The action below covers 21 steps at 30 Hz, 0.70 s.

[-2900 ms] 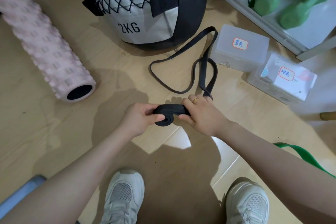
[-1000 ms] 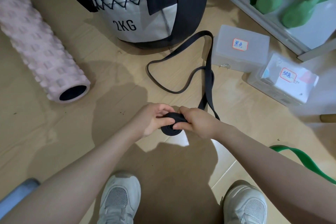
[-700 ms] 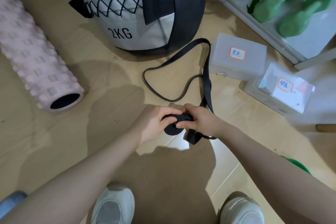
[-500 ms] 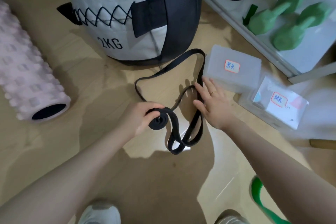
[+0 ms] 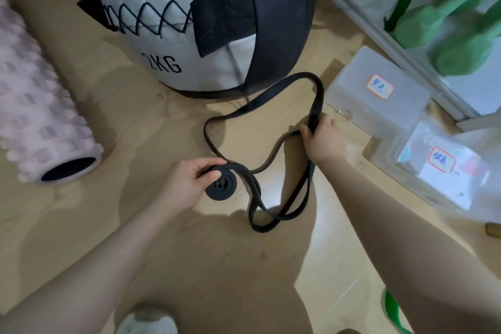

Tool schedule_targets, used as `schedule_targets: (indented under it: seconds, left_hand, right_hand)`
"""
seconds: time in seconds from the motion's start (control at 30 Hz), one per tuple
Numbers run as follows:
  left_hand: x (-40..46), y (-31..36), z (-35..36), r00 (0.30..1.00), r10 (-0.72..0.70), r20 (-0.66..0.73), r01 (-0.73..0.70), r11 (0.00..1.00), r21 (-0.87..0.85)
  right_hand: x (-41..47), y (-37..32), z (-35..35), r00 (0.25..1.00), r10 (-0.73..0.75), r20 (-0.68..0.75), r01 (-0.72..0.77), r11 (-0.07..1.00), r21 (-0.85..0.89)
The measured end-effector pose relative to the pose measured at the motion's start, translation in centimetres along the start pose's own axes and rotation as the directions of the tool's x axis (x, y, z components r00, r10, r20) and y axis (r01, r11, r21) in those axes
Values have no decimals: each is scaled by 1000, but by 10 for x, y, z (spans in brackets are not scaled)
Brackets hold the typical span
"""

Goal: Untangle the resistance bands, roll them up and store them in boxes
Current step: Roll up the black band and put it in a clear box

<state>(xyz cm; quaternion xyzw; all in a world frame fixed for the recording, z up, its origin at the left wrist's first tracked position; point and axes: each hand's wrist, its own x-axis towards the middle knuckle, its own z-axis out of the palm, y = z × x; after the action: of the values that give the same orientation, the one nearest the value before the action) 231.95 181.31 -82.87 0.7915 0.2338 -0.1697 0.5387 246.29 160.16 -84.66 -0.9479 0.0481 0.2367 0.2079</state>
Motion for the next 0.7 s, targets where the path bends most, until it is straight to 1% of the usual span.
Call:
schedule_targets:
  seconds: [0.07, 0.1, 0.2, 0.23, 0.3, 0.37, 0.43, 0.5, 0.53, 0.6, 0.63, 0.67, 0.7]
  left_hand:
    - [-4, -4, -3, 1000, -19, 12, 19, 998, -55]
    - [-5, -6, -4, 999, -27, 18, 28, 997, -78]
    - [-11, -9, -6, 999, -36, 28, 39, 992, -116]
    - [-13, -10, -6, 999, -35, 27, 38, 991, -125]
    - [-18, -9, -5, 999, -19, 31, 23, 990, -140]
    - [-22, -6, -4, 999, 9, 48, -2, 989, -146]
    - [-27, -4, -6, 998, 24, 65, -12, 983, -181]
    - [-36, -3, -9, 996, 43, 82, -25, 977, -210]
    - [-39, -2, -10, 994, 54, 93, -34, 978, -207]
    - [-44, 0, -13, 990, 75, 118, -52, 982, -183]
    - [-48, 1, -15, 988, 86, 128, -64, 984, -168]
    - [-52, 2, -16, 986, 94, 137, -75, 987, -143]
    - [-56, 2, -16, 985, 100, 143, -85, 990, -109]
  right_hand:
    - [6, -5, 7, 996, 91, -9, -90, 992, 92]
    - [6, -4, 8, 995, 96, -11, -94, 990, 101]
    - [-8, 4, 5, 1000, 28, 10, -28, 997, 69]
    - [-15, 10, 6, 1000, -3, 25, 3, 1000, 16]
    - [-34, 26, 9, 997, -58, 50, 65, 987, -150]
    - [-54, 48, 11, 999, -50, -7, 46, 955, -294]
    - [-80, 70, 13, 996, 38, -75, -63, 927, -370]
    - [-114, 86, 13, 988, 153, -26, -151, 906, -396]
    - [-128, 91, 15, 984, 172, 34, -142, 894, -425]
    - [-146, 92, 18, 985, 109, 135, -23, 855, -518]
    - [-151, 85, 15, 989, 42, 138, 37, 851, -524]
    - [-152, 74, 12, 992, -41, 119, 94, 874, -477]
    - [-154, 58, 8, 989, -120, 86, 144, 915, -377]
